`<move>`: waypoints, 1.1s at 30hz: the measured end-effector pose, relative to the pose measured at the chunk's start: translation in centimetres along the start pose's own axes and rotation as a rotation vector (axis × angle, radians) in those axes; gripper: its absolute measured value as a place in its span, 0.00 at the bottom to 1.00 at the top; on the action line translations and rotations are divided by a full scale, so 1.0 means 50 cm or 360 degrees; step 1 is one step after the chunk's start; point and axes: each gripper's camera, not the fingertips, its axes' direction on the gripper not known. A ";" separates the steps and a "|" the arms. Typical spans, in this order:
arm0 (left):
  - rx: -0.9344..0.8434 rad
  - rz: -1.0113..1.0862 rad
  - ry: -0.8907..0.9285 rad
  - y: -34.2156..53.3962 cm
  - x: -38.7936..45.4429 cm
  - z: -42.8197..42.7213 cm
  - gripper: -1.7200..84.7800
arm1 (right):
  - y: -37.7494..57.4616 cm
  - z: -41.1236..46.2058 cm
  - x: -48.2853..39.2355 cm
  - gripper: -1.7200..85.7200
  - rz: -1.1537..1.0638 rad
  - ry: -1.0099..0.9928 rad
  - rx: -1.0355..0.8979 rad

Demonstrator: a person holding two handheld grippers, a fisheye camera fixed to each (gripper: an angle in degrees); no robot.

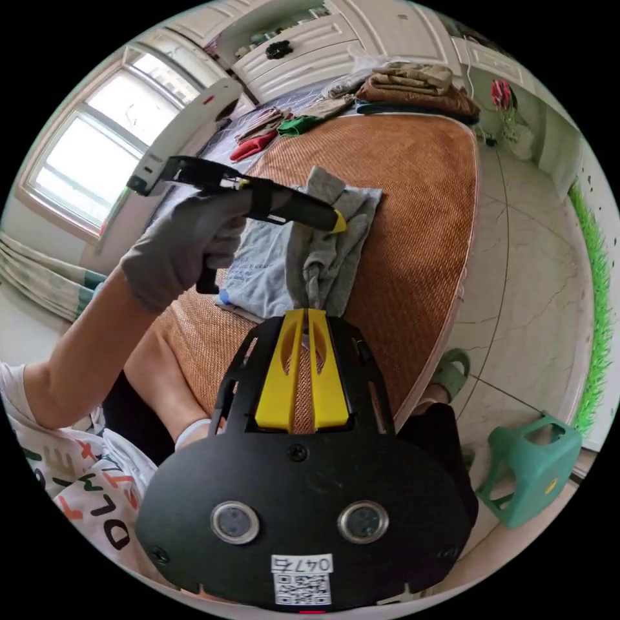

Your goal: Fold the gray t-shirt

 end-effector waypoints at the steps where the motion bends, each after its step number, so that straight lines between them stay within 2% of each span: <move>1: -0.0004 -0.0004 0.0090 -0.008 -0.004 -0.027 0.21 | 0.004 0.000 0.026 0.02 0.0024 -0.0059 0.0009; 5: 0.0084 0.0112 0.0403 -0.005 -0.033 -0.178 0.28 | 0.024 -0.010 0.109 0.04 0.0129 -0.0064 -0.0071; 9: 0.0192 0.0014 0.0302 0.092 -0.135 -0.285 0.28 | 0.042 -0.060 0.150 0.04 0.0168 -0.0034 0.0068; 13: 0.0162 -0.0246 0.0274 0.249 -0.293 -0.278 0.28 | -0.002 -0.096 0.106 0.07 -0.0136 -0.0025 0.0316; 16: 0.0184 -0.0349 0.0428 0.337 -0.364 -0.246 0.27 | -0.060 -0.046 0.085 0.11 -0.0303 0.0246 0.0151; 19: 0.0206 -0.0326 0.0455 0.388 -0.390 -0.224 0.27 | -0.082 -0.003 0.110 0.09 -0.0292 0.0220 -0.0125; 21: 0.0246 -0.0307 0.0467 0.410 -0.405 -0.212 0.27 | -0.073 0.007 0.132 0.04 -0.0233 0.0201 -0.0167; 24: 0.0283 -0.0313 0.0540 0.432 -0.434 -0.193 0.26 | -0.075 0.017 0.176 0.02 -0.0151 0.0102 -0.0222; 28: 0.0313 -0.0333 0.0556 0.449 -0.471 -0.197 0.26 | -0.061 -0.022 0.316 0.01 0.0329 -0.0653 0.0055; 29: 0.0318 -0.0332 0.0555 0.453 -0.481 -0.199 0.26 | -0.046 -0.011 0.358 0.01 0.0460 -0.0759 0.0083; 33: 0.0328 -0.0338 0.0620 0.464 -0.512 -0.191 0.26 | -0.025 0.015 0.392 0.05 0.0434 -0.0560 0.0016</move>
